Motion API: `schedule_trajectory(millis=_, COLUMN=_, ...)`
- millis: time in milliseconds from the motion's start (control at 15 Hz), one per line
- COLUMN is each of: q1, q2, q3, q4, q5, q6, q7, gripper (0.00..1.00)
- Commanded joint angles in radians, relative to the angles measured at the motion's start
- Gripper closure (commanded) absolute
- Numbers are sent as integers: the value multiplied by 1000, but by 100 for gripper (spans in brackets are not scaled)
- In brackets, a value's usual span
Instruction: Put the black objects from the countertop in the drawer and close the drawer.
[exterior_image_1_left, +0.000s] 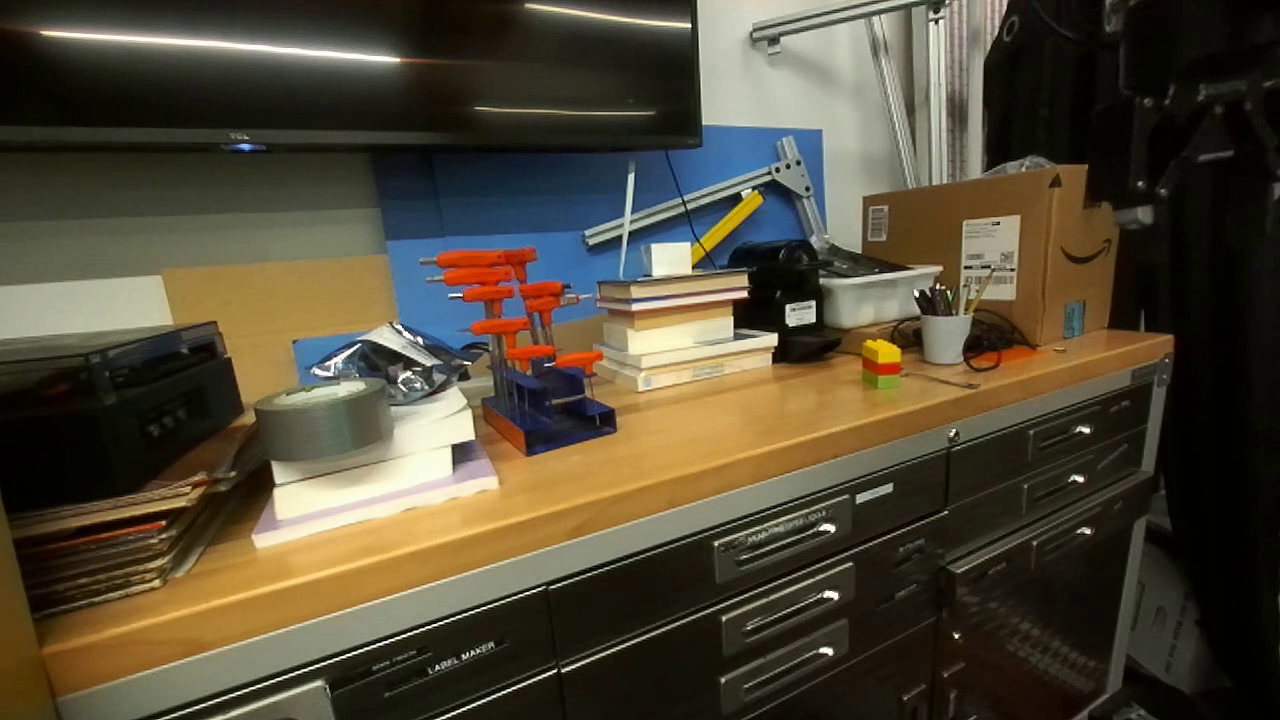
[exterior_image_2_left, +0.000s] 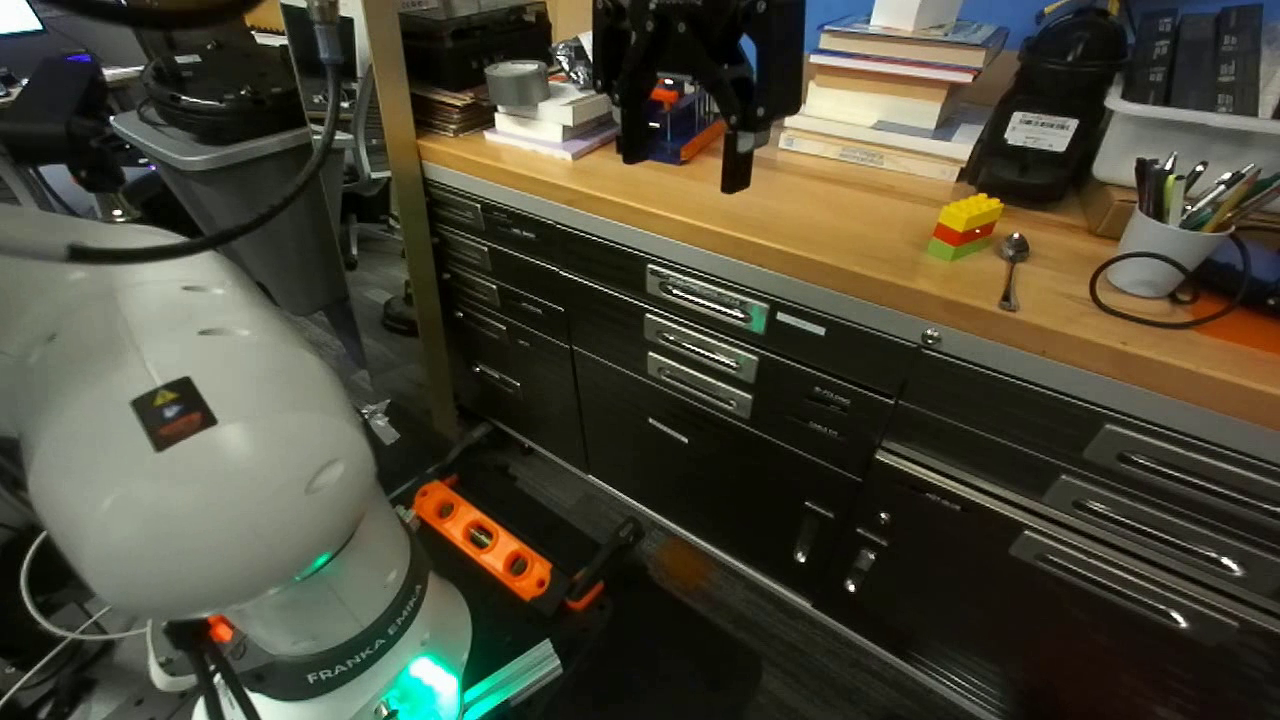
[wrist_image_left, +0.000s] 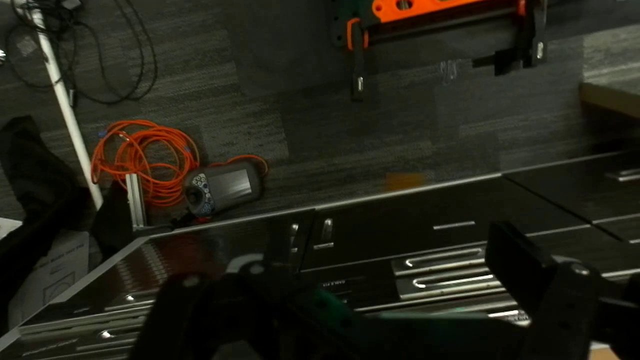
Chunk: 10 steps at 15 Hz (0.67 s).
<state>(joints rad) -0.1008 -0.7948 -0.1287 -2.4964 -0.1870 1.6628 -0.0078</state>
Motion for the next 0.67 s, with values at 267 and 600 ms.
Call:
schedule_trajectory(millis=267, q1=-43, q2=-63, q3=-23, q4=-67, q5=65, q6=132, q7=26, gripper=0)
schedule_trajectory(millis=600, q1=-53, q2=-87, q3=-24, q4=-88, q5=69, q6=152, q7=32, gripper=0)
